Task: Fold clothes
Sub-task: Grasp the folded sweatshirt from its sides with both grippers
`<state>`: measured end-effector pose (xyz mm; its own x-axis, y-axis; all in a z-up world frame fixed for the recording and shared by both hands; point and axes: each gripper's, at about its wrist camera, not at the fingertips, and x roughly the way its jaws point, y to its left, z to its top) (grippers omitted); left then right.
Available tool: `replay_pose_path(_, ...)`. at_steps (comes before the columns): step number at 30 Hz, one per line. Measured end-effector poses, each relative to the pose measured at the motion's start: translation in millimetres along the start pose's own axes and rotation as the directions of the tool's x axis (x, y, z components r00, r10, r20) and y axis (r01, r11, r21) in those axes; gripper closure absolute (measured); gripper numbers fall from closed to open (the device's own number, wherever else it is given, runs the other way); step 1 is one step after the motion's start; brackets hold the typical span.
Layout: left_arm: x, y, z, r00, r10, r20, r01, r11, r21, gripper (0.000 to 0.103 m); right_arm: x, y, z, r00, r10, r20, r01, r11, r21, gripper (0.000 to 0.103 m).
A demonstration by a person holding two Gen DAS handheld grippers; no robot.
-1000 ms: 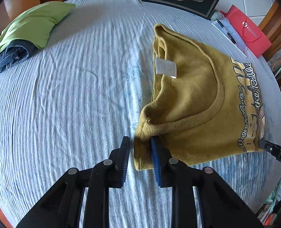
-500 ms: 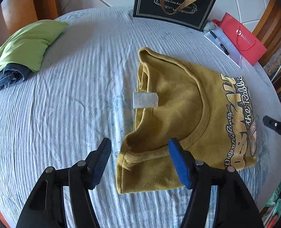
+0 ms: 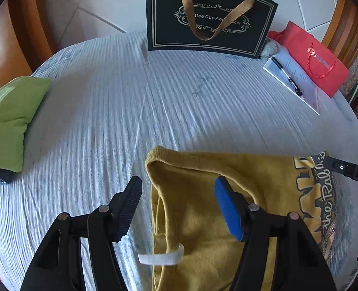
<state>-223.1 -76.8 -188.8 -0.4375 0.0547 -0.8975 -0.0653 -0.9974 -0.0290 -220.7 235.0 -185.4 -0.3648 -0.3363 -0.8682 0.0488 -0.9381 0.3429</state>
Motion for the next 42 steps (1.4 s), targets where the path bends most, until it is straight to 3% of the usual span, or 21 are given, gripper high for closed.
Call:
replay_pose_path(1,4.6,9.2,-3.4,0.999,0.023,-0.027,-0.024,1.0,-0.011,0.045,4.9,-0.4,1.3,1.0,-0.016,-0.013,0.016,1.0,-0.007,0.093)
replay_pose_path(7,11.4,23.2,-9.2,0.999,0.005,-0.051,-0.007,0.999,-0.04,0.043,10.2,-10.7,3.0,1.0,-0.002,-0.007,0.003,0.998,0.064,0.091)
replay_pose_path(9,-1.0,25.3,-16.2,0.998,-0.038,-0.043,0.036,0.998,-0.054,0.043,-2.1,-10.3,-4.7,1.0,0.029,0.012,-0.029,0.997,0.075,0.085)
replay_pose_path(10,-10.1,25.6,-24.0,0.998,-0.058,-0.038,0.056,0.997,-0.052,0.042,-9.1,-10.3,-8.9,0.999,0.046,0.023,-0.048,0.996,0.08,0.073)
replay_pose_path(11,-20.6,25.4,-34.1,0.997,-0.074,-0.034,0.072,0.996,-0.043,0.032,-16.0,-9.8,-14.7,0.998,0.058,0.032,-0.061,0.995,0.075,0.058)
replay_pose_path(13,-39.5,25.5,-56.4,0.995,-0.099,-0.029,0.098,0.995,-0.03,0.022,-27.5,-8.2,-28.2,0.997,0.072,0.04,-0.074,0.996,0.052,0.051)
replay_pose_path(20,-53.4,27.5,-128.8,0.995,-0.05,-0.082,0.045,0.997,-0.067,0.021,-32.6,-9.7,-60.0,0.998,0.055,0.017,-0.055,0.998,0.003,0.051)
replay_pose_path(27,-47.7,8.2,-135.0,0.996,-0.024,-0.08,0.022,0.999,-0.032,0.019,-25.1,-6.3,-52.6,0.999,0.032,0.035,-0.031,0.999,-0.039,0.043)
replay_pose_path(31,-49.1,-3.0,-133.2,0.996,-0.04,-0.083,0.04,0.999,-0.001,0.039,-14.4,-0.9,-44.2,0.999,0.016,0.032,-0.014,0.998,-0.068,0.043)
replay_pose_path(37,-48.1,-8.2,-129.1,0.995,-0.049,-0.083,0.051,0.998,0.022,0.039,6.7,8.0,-33.2,1.0,0.001,0.003,-0.001,0.995,-0.1,0.043)
replay_pose_path(42,-46.5,-11.5,-125.1,0.993,-0.071,-0.093,0.075,0.997,0.034,0.048,13.3,24.7,-40.0,0.997,-0.074,0.018,0.076,0.976,-0.203,0.058)
